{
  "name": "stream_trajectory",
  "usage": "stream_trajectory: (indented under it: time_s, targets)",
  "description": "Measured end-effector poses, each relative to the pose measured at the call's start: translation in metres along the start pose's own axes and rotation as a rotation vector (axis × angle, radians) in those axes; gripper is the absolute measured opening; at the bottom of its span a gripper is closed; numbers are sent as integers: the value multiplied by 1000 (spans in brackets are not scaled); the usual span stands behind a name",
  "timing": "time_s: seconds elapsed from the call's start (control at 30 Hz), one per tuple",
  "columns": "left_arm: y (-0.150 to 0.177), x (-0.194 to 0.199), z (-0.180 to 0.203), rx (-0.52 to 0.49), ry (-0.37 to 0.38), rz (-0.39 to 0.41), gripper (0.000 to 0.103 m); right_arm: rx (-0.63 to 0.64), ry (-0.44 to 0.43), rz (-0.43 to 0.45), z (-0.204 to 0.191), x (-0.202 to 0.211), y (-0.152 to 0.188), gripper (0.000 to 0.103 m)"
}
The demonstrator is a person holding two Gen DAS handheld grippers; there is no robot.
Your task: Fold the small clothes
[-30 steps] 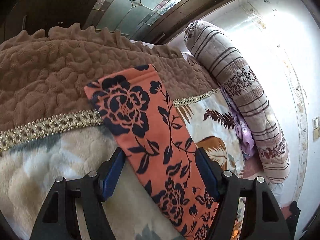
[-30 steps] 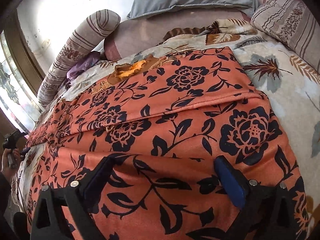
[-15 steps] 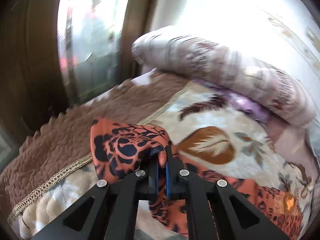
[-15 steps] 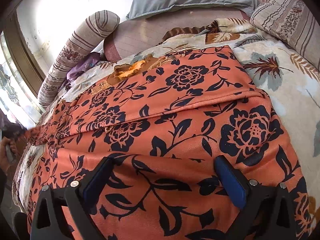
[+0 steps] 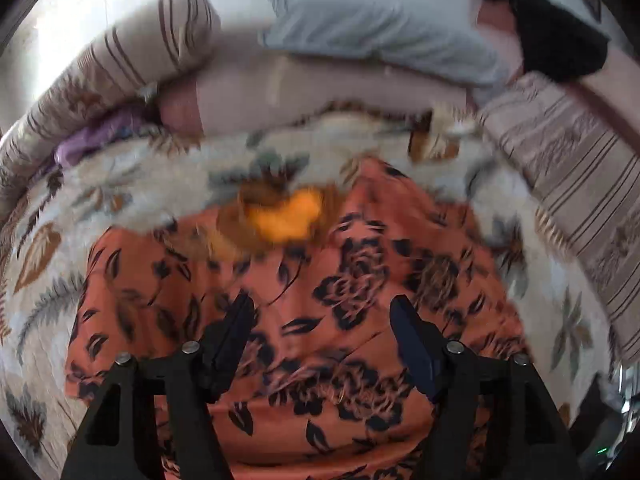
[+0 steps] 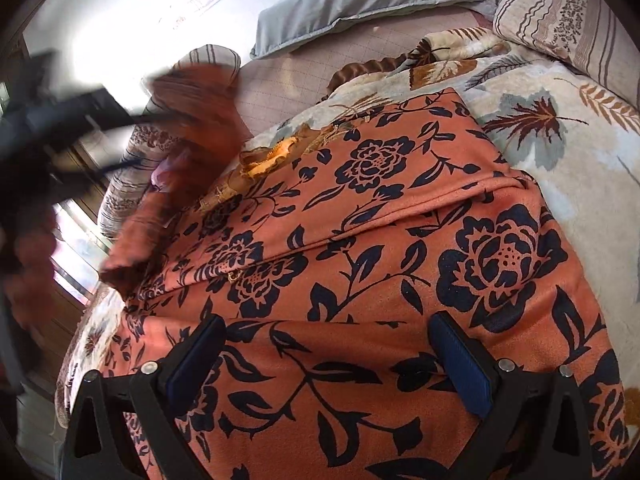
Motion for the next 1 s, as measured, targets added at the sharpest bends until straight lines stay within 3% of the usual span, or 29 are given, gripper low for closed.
stream_trajectory:
  time_s: [0.07,0.2,0.3,0.37,0.5,0.6,0.63,0.67,0.7,0.73,0.77,0.8,0.83,1.0]
  targets:
    - [36,0,-18,62,-29,-45,70,-34,-23,3,2,6,-2,102]
    - [75,43,-88,234,-98,30,71,-175,-83,-11,7,26,-14,102]
    - [107,71,-141,327,-193,75,71,-330,-157,11,11,41,-42,102]
    - [126,81,-169,411,-213,105,71,-387,-200,8,5,38,-67,102]
    - [160,88,-209,541,-208,120,71,-447,-164,-54,-4,-6,-111,102]
    - [180,93,-222,592,-184,137,71,-438,-8,-123,2,-47,-115,100]
    - [186,93,-226,599,-182,147,71,-420,34,-152,2,-59,-112,93]
    - [190,93,-229,605,-185,155,71,-407,61,-176,2,-68,-109,77]
    - [195,93,-233,612,-187,162,71,-390,84,-192,0,-74,-106,68]
    - [198,89,-236,623,-188,163,71,-344,133,-204,-3,-79,-103,49]
    - [202,86,-240,638,-183,165,71,-287,191,-215,-6,-83,-101,23]
    - [204,83,-243,650,-175,167,71,-255,225,-228,-9,-86,-98,14]
    - [207,82,-245,658,-176,168,71,-227,252,-227,-13,-85,-98,7]
    - [209,91,-254,672,-194,197,71,17,320,-21,-61,-32,-131,7]
Point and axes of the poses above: each gripper's, at about its wrist camera, not at the fingertips, and x roughly against the way its jaws point, z to its right, y to its underside, the point moved 8 cm from there along -x, roughly the way its jaws point, and after that the axes turned 12 degrees about -x, right-handed, at the moved point
